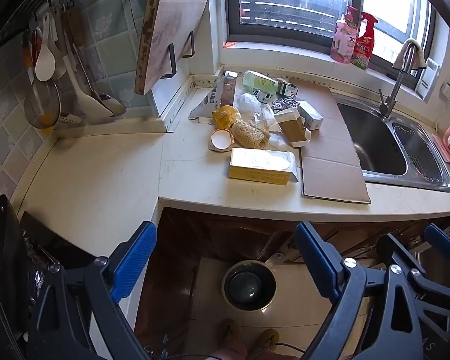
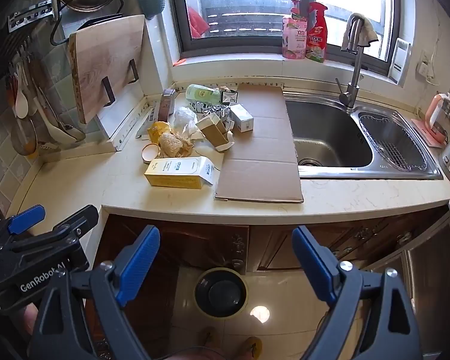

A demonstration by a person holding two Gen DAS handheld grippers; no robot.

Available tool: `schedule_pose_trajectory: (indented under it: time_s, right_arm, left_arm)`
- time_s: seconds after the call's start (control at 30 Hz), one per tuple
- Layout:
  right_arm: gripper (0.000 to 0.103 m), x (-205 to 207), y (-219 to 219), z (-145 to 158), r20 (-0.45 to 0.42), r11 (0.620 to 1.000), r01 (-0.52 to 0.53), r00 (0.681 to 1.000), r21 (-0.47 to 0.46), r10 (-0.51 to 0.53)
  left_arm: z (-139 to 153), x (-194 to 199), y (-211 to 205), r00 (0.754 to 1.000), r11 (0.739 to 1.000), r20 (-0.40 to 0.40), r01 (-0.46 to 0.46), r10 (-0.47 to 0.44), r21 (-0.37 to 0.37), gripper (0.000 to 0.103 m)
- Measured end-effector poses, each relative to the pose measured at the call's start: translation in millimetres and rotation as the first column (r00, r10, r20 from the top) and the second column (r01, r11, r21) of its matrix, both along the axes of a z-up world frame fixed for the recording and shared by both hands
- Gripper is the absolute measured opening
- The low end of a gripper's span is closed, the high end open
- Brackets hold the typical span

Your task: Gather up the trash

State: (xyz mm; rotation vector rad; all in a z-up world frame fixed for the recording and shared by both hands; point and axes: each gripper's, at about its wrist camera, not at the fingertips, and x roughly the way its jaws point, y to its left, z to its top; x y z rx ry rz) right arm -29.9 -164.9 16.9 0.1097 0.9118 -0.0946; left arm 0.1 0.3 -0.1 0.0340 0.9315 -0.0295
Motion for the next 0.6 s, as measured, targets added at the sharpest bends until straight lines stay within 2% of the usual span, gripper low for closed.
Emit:
schedule_pose_trajectory:
  time_s: [0.23,0.6]
  right_arm:
    - [0.091,-2,2,0,-0.008,1.0,0.001,1.0,0.001,-0.001]
    - [0.091,-6,2,1,-0.003,1.0,0.003,1.0,-0.003,-0.003]
  left_arm:
    - [-5,-7,-5,1.0,1.0,0.005,0.017,-0.017,0.001,0.082]
    - [-1,-7,-4,0.999,1.0,-0.02,0.025,-0.025,0.0,0.082]
